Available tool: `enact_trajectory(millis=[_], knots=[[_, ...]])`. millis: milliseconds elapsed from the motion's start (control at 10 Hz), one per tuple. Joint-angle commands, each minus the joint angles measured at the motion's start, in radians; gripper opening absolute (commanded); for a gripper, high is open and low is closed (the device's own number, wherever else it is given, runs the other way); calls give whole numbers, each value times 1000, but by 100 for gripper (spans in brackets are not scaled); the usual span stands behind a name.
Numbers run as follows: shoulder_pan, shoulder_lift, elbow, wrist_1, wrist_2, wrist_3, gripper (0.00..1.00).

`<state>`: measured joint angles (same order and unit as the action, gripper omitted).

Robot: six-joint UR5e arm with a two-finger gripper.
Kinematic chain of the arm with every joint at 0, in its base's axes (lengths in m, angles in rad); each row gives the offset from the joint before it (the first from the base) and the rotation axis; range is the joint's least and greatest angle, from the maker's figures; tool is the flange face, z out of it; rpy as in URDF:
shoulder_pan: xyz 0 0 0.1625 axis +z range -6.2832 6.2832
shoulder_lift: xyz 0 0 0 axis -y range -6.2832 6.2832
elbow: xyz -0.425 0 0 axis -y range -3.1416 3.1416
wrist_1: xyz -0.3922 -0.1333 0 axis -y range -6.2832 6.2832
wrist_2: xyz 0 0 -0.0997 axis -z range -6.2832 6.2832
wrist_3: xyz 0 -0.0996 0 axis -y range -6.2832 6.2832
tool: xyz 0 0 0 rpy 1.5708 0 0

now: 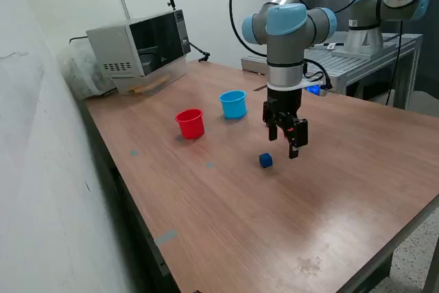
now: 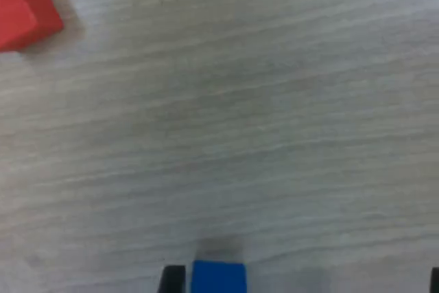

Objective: Place red objects in the red bin, and blue objects in the blue bin.

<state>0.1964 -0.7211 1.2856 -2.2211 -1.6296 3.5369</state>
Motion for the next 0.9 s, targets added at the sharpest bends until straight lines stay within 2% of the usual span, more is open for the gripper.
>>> enact_trajectory(millis=[0,800], knots=[[2,17,-22,-3,-1,0,100],[-37,64,-65,-6,-29,-1,100]])
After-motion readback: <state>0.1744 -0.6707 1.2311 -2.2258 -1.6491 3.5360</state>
